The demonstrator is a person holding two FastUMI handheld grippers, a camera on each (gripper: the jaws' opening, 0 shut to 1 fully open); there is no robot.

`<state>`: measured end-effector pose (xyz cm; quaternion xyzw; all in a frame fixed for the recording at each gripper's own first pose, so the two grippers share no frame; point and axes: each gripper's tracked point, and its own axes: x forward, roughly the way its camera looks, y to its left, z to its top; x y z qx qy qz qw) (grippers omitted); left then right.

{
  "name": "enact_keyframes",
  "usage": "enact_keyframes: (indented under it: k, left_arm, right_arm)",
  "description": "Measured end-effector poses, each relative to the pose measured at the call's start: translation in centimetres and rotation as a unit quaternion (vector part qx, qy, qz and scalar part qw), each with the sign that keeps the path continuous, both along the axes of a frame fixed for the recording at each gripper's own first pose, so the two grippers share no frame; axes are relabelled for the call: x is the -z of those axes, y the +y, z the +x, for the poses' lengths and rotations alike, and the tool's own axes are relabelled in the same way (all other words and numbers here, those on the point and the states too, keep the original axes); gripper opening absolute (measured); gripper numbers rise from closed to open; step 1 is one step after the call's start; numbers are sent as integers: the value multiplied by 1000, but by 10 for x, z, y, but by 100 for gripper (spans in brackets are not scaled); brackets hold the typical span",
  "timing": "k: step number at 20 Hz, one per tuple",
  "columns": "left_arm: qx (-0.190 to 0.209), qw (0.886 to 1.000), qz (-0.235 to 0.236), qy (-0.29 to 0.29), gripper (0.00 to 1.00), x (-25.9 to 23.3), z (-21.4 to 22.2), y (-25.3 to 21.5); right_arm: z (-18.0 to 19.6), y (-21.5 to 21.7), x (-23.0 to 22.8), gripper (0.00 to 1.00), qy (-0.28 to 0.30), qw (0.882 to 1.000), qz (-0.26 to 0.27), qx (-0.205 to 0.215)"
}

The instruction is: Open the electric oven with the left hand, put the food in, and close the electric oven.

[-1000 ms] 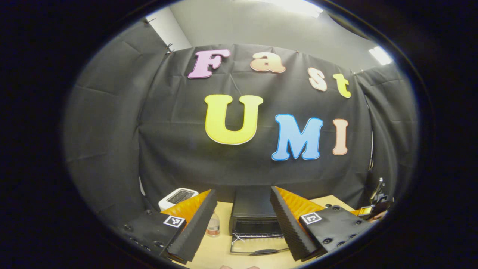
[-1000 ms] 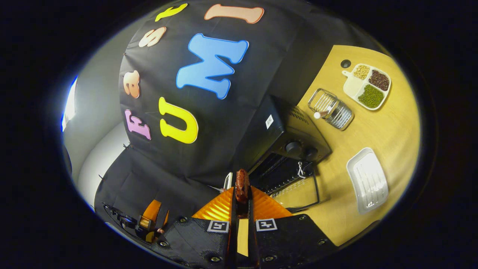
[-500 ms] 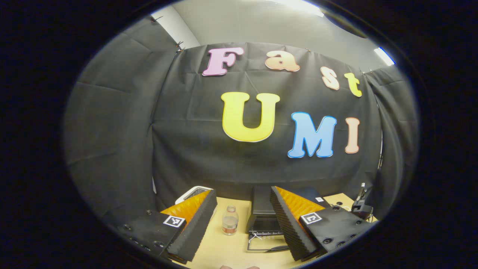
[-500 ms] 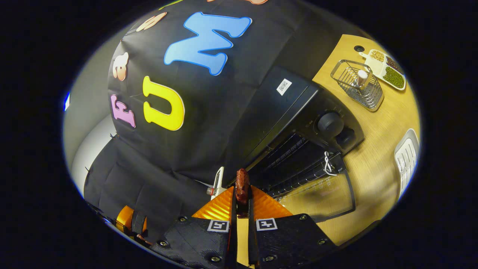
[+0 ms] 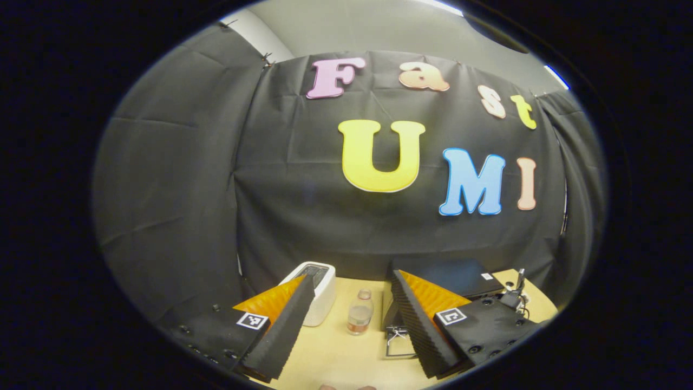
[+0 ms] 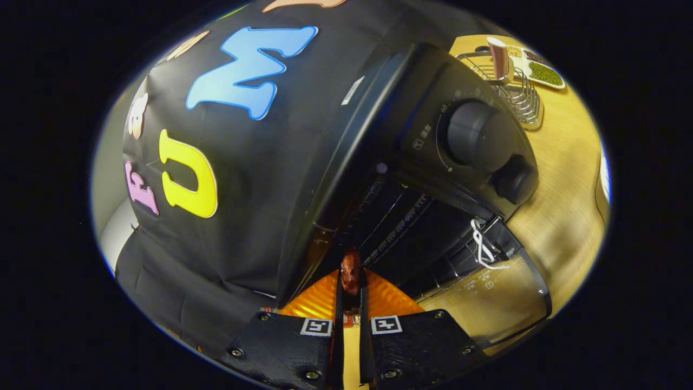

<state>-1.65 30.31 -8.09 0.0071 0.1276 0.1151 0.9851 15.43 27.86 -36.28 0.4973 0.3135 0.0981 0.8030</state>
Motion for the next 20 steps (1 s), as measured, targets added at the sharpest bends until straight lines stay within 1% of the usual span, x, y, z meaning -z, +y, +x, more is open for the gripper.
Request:
enact_keyframes:
  k: [1,2,3,6,7,8,9,10,11,13,14,16,17,18,19,20]
  left_arm:
    - [1,1000,0,2,97,0,2,3]
    - [1,1000,0,5,100,3,4,5]
    - [1,1000,-1,7,97,3,5,7]
    - [4,1000,-3,13,97,10,11,9]
    - [5,1000,-3,15,97,12,12,8]
    - [5,1000,-3,16,97,13,14,8]
    - [4,1000,-3,16,97,13,16,8]
    - [4,1000,-3,16,100,14,18,9]
    - [5,1000,-5,15,100,14,20,6]
    - [7,1000,-8,12,100,15,22,1]
    - [8,1000,-9,12,100,15,23,-1]
    - [11,1000,-9,12,100,15,25,-5]
    - [11,1000,-9,12,100,15,23,-7]
    - [11,1000,-9,11,100,16,22,-9]
    - [11,1000,-10,10,100,16,22,-12]
    - [11,1000,-13,10,90,16,21,-15]
  right_arm:
    - [4,1,5,12,0,1000,-3,4]
    - [8,1,9,12,0,1000,-3,9]
    - [12,0,12,12,-3,1000,1,17]
    - [24,-4,21,12,-4,999,-6,37]
    - [26,-5,23,12,-4,999,-15,39]
    - [25,-10,29,12,8,998,-41,41]
    - [28,-14,34,15,8,997,-63,39]
    - [28,-17,39,18,14,996,-84,36]
    - [27,-19,42,23,21,994,-105,33]
    - [27,-24,42,30,16,990,-135,26]
    - [26,-26,42,32,16,988,-155,23]
    - [24,-36,43,36,10,978,-209,16]
    - [28,-40,42,39,6,974,-224,11]
    - [25,-45,40,47,6,972,-234,9]
    - [23,-45,41,49,5,970,-244,6]
    - [21,-50,39,49,4,966,-258,6]
